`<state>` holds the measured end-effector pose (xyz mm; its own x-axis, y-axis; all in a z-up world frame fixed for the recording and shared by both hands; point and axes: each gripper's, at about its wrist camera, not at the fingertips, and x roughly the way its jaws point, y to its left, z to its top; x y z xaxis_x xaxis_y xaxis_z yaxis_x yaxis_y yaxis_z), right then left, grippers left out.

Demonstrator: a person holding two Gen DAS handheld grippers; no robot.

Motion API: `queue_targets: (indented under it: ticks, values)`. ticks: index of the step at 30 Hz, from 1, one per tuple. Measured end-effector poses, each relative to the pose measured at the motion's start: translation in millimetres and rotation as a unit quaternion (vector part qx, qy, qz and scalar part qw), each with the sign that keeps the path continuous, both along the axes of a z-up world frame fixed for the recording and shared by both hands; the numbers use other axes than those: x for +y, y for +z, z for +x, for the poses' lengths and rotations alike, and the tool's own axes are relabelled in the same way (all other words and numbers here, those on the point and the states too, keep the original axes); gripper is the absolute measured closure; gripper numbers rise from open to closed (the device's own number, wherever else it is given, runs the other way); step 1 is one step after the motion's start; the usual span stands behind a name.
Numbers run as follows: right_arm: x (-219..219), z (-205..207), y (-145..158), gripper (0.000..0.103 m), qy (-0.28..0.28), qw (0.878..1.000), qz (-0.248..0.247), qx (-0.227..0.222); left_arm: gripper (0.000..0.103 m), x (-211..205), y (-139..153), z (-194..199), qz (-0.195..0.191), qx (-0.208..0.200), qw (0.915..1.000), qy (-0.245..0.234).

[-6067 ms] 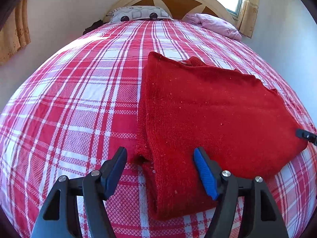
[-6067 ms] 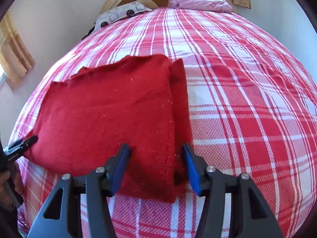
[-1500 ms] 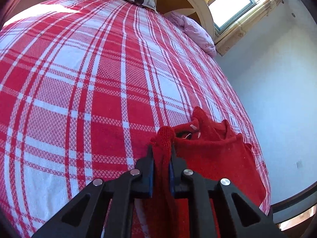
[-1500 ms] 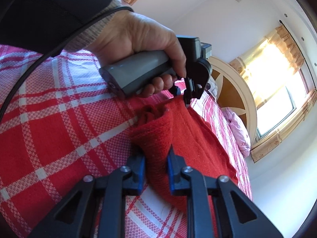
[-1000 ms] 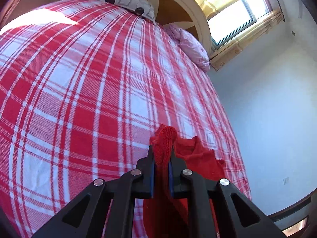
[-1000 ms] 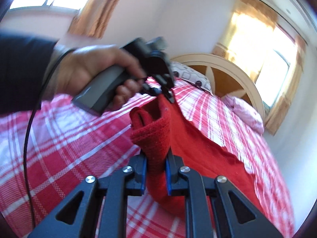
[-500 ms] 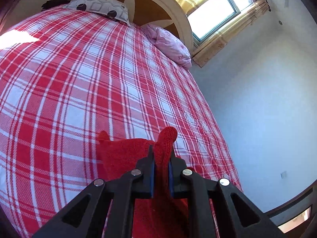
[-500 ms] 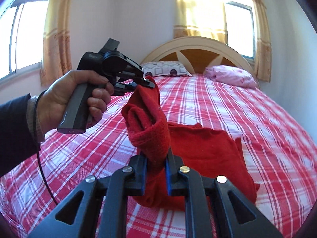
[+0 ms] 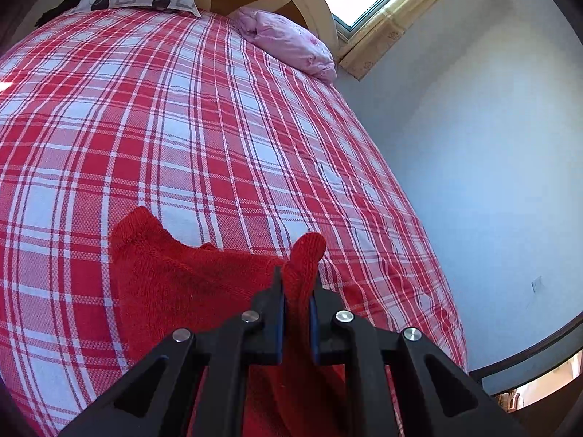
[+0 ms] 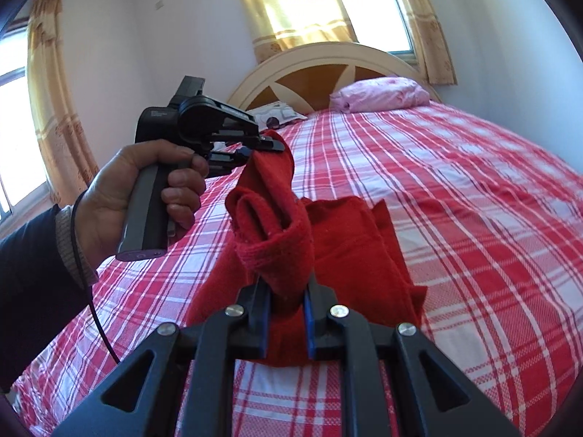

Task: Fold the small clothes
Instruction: 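Lift the folded sweater with both tools and fold it over itself, then open the left tool while the right tool lowers the sweater onto the bed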

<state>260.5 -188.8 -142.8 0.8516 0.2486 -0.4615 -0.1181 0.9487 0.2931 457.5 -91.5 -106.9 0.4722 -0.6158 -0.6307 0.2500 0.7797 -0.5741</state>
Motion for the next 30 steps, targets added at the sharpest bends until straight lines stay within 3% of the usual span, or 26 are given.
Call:
queue_targets:
  ticks: [13, 21, 22, 25, 27, 30]
  values:
    - [-50, 4, -40, 0.086, -0.024, 0.991, 0.103, 0.084, 0.091, -73, -44, 10, 0.086, 0.024, 0.9954, -0.034]
    - [-71, 1, -55, 0.084, -0.025, 0.981, 0.165, 0.094, 0.087, -100, -26, -7, 0.16, -0.031, 0.9853, -0.052]
    - [-73, 0, -57, 0.084, -0.023, 0.98, 0.171, 0.094, 0.085, -99, -22, -10, 0.159, -0.039, 0.9853, -0.051]
    - [-78, 0, -63, 0.082, -0.022, 0.977, 0.189, 0.096, 0.064, -98, -4, -22, 0.16, -0.07, 0.9836, -0.043]
    - [-80, 0, -63, 0.082, -0.023, 0.975, 0.199, 0.092, 0.041, -97, 15, -33, 0.162, -0.111, 0.9801, -0.029]
    - [-82, -1, -64, 0.081, -0.026, 0.975, 0.204, 0.089, 0.032, -91, 34, -46, 0.156, -0.151, 0.9759, -0.02]
